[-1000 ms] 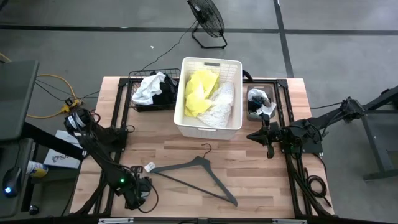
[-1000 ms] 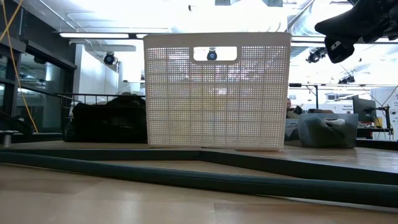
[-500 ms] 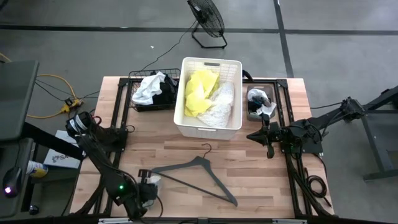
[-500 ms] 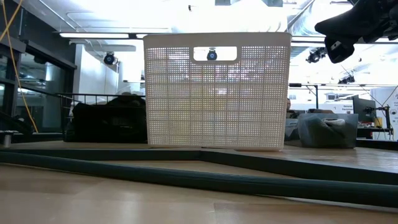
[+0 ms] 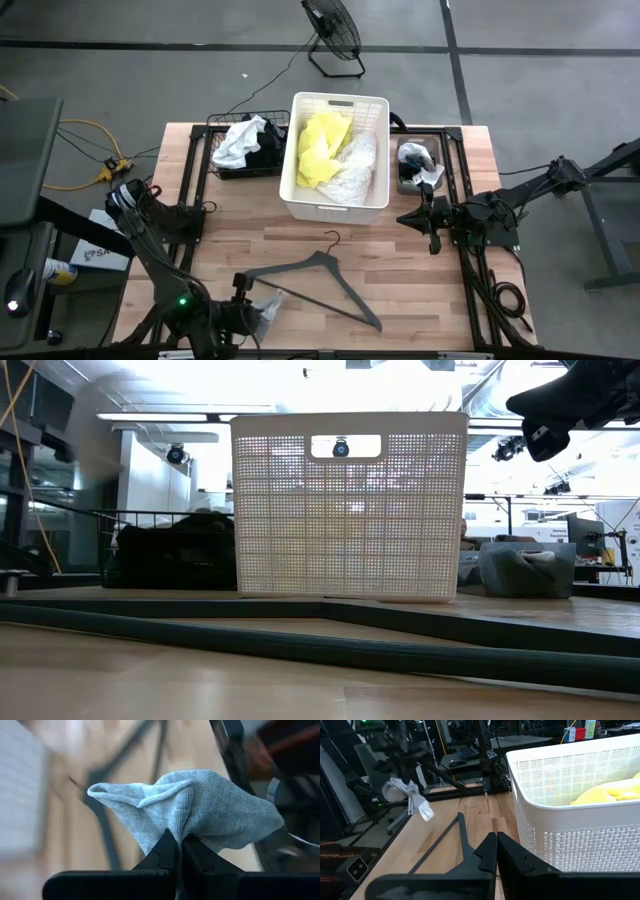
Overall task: Pick & Place Cloths
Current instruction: Put the grey sock into black bin
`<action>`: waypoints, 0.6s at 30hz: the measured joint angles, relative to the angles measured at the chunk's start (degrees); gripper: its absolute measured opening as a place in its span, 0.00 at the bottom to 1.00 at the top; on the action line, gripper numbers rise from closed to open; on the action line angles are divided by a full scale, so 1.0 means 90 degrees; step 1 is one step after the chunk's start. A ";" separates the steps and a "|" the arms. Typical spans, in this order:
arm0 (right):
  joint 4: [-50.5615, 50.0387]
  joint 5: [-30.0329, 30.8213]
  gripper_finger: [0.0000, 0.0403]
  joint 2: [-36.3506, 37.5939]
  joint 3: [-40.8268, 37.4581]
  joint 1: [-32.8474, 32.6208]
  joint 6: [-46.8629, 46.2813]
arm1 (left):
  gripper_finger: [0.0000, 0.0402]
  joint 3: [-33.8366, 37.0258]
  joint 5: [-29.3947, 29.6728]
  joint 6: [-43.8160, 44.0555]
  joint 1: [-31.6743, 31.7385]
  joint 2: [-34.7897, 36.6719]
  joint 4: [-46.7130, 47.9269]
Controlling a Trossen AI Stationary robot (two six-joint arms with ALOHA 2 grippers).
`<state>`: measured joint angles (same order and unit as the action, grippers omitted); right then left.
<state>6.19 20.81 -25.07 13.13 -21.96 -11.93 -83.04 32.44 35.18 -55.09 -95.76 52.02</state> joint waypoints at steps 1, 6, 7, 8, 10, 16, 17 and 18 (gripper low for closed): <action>0.0001 -0.0001 0.01 0.0002 0.0000 0.0001 0.0000 | 0.00 -0.0067 0.0261 -0.0236 0.0001 0.0004 0.0006; 0.0003 0.0001 0.01 0.0000 0.0000 0.0000 0.0000 | 0.00 -0.0244 0.1327 -0.1155 0.0309 0.0004 0.0073; 0.0010 -0.0001 0.01 0.0000 0.0000 0.0001 0.0000 | 0.00 -0.0267 0.1480 -0.1277 0.0421 0.0004 0.0113; 0.0018 -0.0003 0.01 0.0002 0.0000 -0.0002 0.0000 | 0.00 -0.0284 0.1606 -0.1417 0.0540 0.0004 0.0105; 0.0018 0.0001 0.01 0.0002 -0.0002 0.0000 0.0001 | 0.00 -0.0318 0.1676 -0.1717 0.0838 0.0007 0.0097; 0.0020 -0.0002 0.01 0.0001 0.0000 -0.0001 -0.0001 | 0.00 -0.0538 0.1559 -0.2669 0.1684 0.0009 -0.0289; 0.0020 0.0000 0.01 0.0000 0.0000 0.0001 -0.0001 | 0.00 -0.0611 0.1506 -0.2857 0.1780 0.0009 -0.0357; 0.0022 -0.0002 0.01 0.0002 0.0000 0.0001 -0.0018 | 0.00 -0.0680 0.1480 -0.3030 0.1861 0.0009 -0.0437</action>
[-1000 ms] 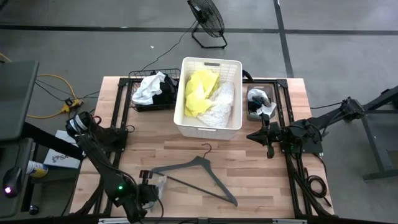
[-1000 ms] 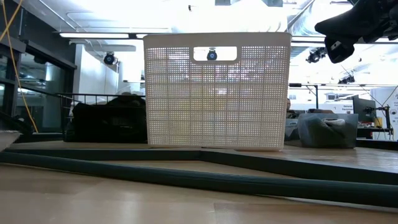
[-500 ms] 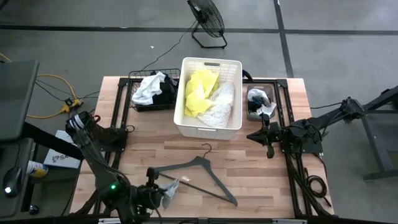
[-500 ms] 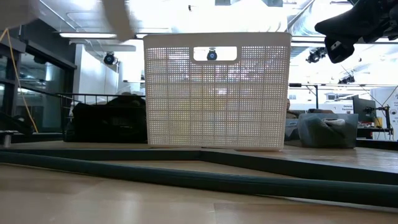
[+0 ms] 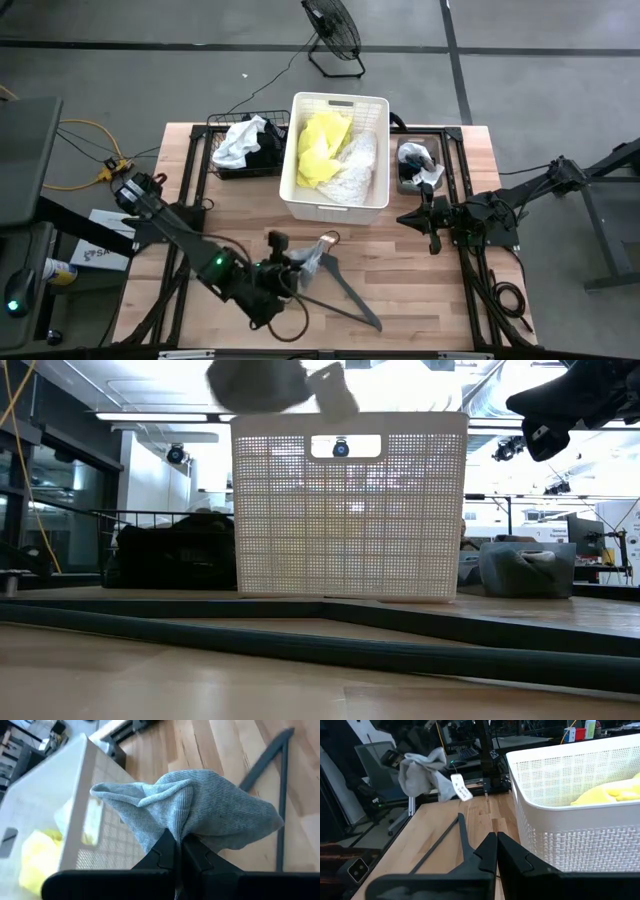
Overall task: Pick & Place Cloths
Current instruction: Put the grey sock into black bin
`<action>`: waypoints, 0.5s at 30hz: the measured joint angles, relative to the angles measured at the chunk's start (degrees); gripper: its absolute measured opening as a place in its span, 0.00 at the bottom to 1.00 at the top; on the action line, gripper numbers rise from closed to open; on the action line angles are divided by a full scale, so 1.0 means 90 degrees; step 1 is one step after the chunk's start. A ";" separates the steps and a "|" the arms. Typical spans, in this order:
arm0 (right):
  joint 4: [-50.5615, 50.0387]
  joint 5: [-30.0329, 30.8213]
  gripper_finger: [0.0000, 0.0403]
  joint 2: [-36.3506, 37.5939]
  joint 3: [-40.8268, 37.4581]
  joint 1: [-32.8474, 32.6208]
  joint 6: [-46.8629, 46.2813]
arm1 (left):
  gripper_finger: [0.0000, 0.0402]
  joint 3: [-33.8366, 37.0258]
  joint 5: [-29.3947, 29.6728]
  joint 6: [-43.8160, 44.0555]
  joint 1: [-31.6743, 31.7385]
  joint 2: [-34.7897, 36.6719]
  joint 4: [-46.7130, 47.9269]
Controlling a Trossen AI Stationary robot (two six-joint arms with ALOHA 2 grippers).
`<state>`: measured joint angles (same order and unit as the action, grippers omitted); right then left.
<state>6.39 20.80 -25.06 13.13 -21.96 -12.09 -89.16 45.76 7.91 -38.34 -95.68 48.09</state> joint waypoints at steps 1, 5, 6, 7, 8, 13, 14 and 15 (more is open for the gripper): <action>0.0001 -0.0002 0.01 -0.0002 0.0000 -0.0002 -0.0040 | 0.00 -0.0075 -0.0014 -0.0166 0.0087 0.0000 -0.0070; 0.0174 -0.0002 0.01 0.0000 -0.0001 0.0000 -0.0473 | 0.00 -0.0309 -0.0024 -0.0737 0.0478 0.0005 -0.0330; 0.0248 -0.0005 0.01 -0.0001 -0.0001 -0.0002 -0.0615 | 0.00 -0.0373 -0.0025 -0.0862 0.0589 0.0005 -0.0378; 0.0317 -0.0004 0.01 0.0000 -0.0001 0.0000 -0.0765 | 0.00 -0.0427 -0.0029 -0.0988 0.0703 0.0005 -0.0475; 0.0376 -0.0002 0.01 -0.0002 0.0000 0.0000 -0.0875 | 0.00 -0.0480 -0.0052 -0.1107 0.0814 0.0005 -0.0572; 0.0904 0.0234 0.01 -0.0012 -0.0002 0.0000 -0.0969 | 0.00 -0.0778 -0.0226 -0.1782 0.1281 0.0005 -0.0991; 0.1079 0.0236 0.01 -0.0012 -0.0002 0.0000 -0.0963 | 0.00 -0.0864 -0.0315 -0.1941 0.1359 0.0005 -0.1076; 0.1286 0.0200 0.01 -0.0013 -0.0002 0.0000 -0.0931 | 0.00 -0.0952 -0.0432 -0.2095 0.1429 0.0005 -0.1128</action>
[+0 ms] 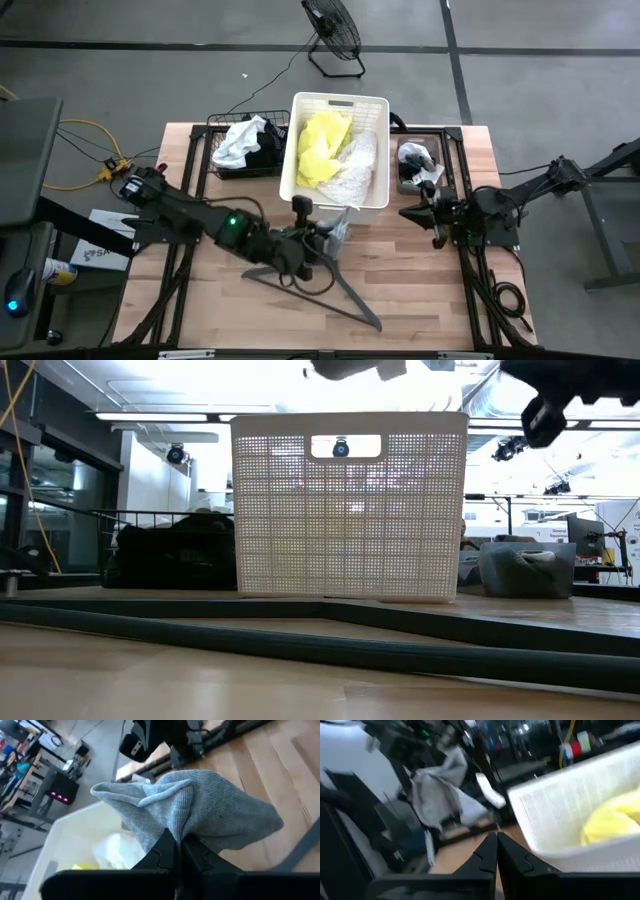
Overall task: Pick & Place Cloths
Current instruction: Put the grey sock into black bin
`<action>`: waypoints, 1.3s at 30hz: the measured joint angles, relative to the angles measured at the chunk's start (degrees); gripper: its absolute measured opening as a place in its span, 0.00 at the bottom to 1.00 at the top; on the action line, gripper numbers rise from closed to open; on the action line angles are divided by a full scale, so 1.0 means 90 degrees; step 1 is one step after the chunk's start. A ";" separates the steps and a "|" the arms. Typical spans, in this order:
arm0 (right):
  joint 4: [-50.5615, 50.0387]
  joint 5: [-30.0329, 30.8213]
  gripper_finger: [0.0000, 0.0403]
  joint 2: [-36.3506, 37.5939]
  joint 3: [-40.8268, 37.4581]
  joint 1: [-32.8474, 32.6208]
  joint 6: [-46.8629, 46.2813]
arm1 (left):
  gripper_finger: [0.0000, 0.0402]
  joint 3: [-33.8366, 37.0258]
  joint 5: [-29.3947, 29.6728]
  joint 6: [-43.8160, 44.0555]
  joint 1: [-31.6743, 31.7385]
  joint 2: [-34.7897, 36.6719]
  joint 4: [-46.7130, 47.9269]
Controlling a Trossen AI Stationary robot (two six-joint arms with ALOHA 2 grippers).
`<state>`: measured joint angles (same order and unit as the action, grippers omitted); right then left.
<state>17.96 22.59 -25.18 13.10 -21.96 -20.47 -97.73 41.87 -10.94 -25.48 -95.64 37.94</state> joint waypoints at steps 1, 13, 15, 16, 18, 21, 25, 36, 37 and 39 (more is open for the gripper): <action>0.0190 -0.0027 0.01 0.0001 0.0000 0.0000 0.0078 | 0.00 -0.0078 -0.0070 -0.0117 0.0070 0.0000 -0.0038; 0.0950 0.0028 0.01 -0.0001 0.0000 -0.0002 0.1302 | 0.00 -0.0721 -0.0763 -0.0612 0.1081 0.0000 -0.0220; 0.0941 0.0107 0.01 -0.0001 0.0000 -0.0002 0.1295 | 0.00 -0.0743 -0.1063 -0.0609 0.1264 0.0000 -0.0287; 0.0940 0.0157 0.01 0.0001 0.0000 -0.0001 0.1278 | 0.00 -0.0746 -0.1228 -0.0608 0.1358 0.0000 -0.0316; 0.0948 0.0268 0.01 -0.0016 0.0000 -0.0002 0.1274 | 0.00 -0.0746 -0.1591 -0.0591 0.1532 0.0000 -0.0359; 0.1128 0.0325 0.01 -0.0083 0.0000 -0.0002 0.1107 | 0.00 -0.0746 -0.2061 -0.0592 0.1735 0.0000 -0.0499; 0.1278 0.0399 0.01 -0.0094 0.0000 -0.0001 0.1153 | 0.01 -0.0746 -0.2334 -0.0600 0.1891 0.0000 -0.0721; 0.1284 0.0720 0.02 -0.0247 0.0000 -0.0002 0.1807 | 0.01 -0.0746 -0.3107 -0.0592 0.2268 0.0000 -0.0938; 0.1330 0.0795 0.04 -0.0287 0.0000 -0.0002 0.1829 | 0.01 -0.0746 -0.3139 -0.0592 0.2291 0.0000 -0.0949; 0.1465 0.0857 0.09 -0.0380 0.0000 0.0000 0.1980 | 0.01 -0.0746 -0.3277 -0.0592 0.2337 0.0000 -0.1018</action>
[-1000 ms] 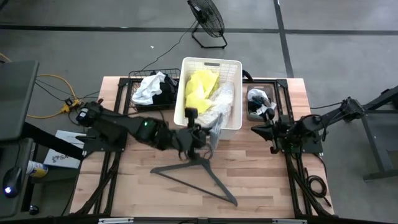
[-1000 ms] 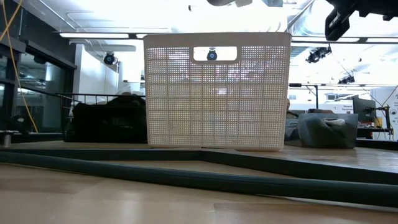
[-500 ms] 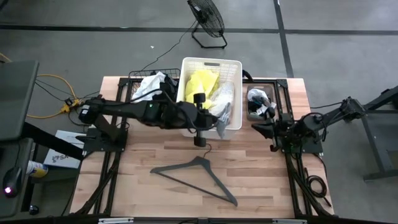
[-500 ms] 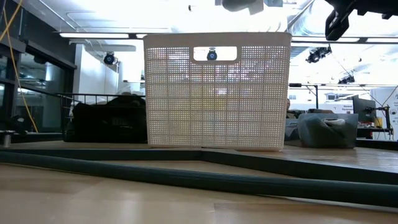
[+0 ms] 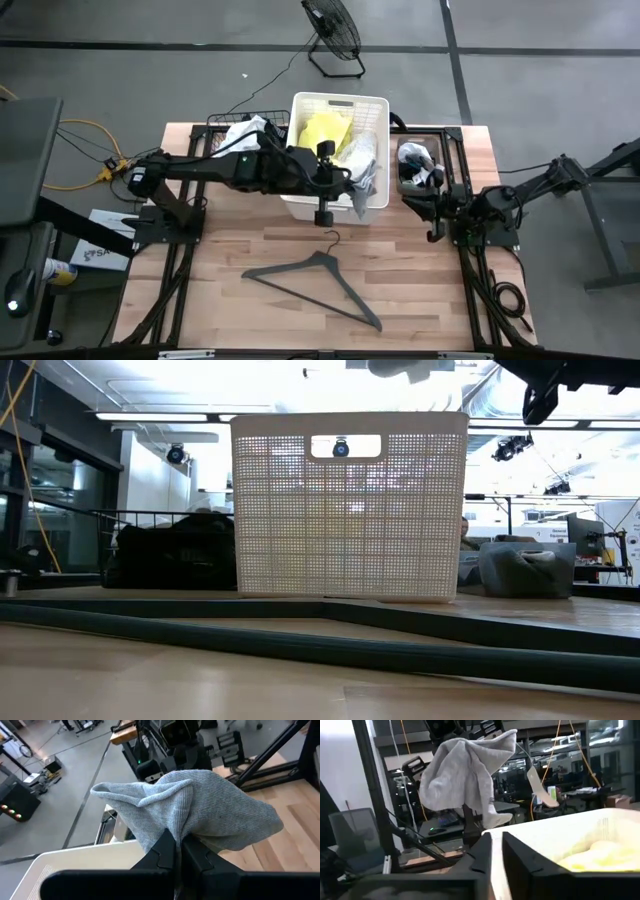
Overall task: Pick & Place Cloths
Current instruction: Put the grey sock into black bin
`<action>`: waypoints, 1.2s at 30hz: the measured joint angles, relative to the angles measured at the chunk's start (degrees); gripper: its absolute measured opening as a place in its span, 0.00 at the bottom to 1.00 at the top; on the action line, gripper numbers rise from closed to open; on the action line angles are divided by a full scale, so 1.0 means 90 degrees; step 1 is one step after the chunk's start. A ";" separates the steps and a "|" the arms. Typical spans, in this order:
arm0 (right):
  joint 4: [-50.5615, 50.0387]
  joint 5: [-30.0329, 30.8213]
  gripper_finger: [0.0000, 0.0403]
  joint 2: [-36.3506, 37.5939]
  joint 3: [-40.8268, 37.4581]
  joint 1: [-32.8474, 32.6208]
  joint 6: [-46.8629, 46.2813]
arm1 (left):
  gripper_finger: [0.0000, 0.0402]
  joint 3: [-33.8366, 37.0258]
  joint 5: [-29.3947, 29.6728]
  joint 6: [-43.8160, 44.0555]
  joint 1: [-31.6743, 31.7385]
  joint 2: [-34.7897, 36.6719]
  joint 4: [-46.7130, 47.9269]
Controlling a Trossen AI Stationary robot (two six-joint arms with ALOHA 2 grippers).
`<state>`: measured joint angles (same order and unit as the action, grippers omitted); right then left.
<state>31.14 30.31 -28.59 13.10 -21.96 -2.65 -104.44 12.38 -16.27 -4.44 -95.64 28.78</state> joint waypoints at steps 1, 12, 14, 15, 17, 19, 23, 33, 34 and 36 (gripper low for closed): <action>0.0107 0.0002 0.12 -0.0054 0.0000 0.0000 0.0107 | 0.01 0.0000 -0.0067 0.0001 0.0002 0.0000 -0.0056; 0.2651 -0.0296 0.75 -0.1435 0.0002 0.0000 0.2489 | 0.01 0.0000 -0.0458 -0.0140 0.0040 0.0000 -0.0544; 0.3263 -0.0580 0.84 -0.1792 0.0003 0.0000 0.2875 | 0.01 0.0000 -0.0456 -0.0163 0.0041 0.0000 -0.0612; 0.3502 -0.0746 0.88 -0.1968 0.0016 0.0000 0.3025 | 0.01 0.0000 -0.0454 -0.0163 0.0041 0.0000 -0.0611; 0.3670 -0.0948 0.92 -0.2307 0.0153 0.0000 0.3206 | 0.01 0.0000 -0.0449 -0.0165 0.0041 0.0000 -0.0608; 0.3664 -0.0950 0.94 -0.2634 0.0407 0.0005 0.3341 | 0.01 0.0000 -0.0446 -0.0165 0.0041 0.0000 -0.0610; 0.3615 -0.0685 0.93 -0.3371 0.1097 0.0225 0.3743 | 0.01 0.0000 -0.0439 -0.0165 0.0041 0.0000 -0.0608; 0.3584 -0.0224 0.90 -0.4616 0.2370 0.0727 0.5350 | 0.01 0.0001 -0.0438 -0.0144 0.0038 0.0000 -0.0598; 0.3579 -0.0240 0.90 -0.4705 0.2469 0.0775 0.5483 | 0.01 0.0002 -0.0438 -0.0142 0.0038 0.0000 -0.0596; 0.3563 -0.0233 0.90 -0.4872 0.2669 0.0833 0.5664 | 0.01 0.0002 -0.0439 -0.0103 0.0038 0.0000 -0.0594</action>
<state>63.21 28.21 -72.45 37.12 -14.46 48.32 -104.42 8.43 -17.20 -4.10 -95.64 23.43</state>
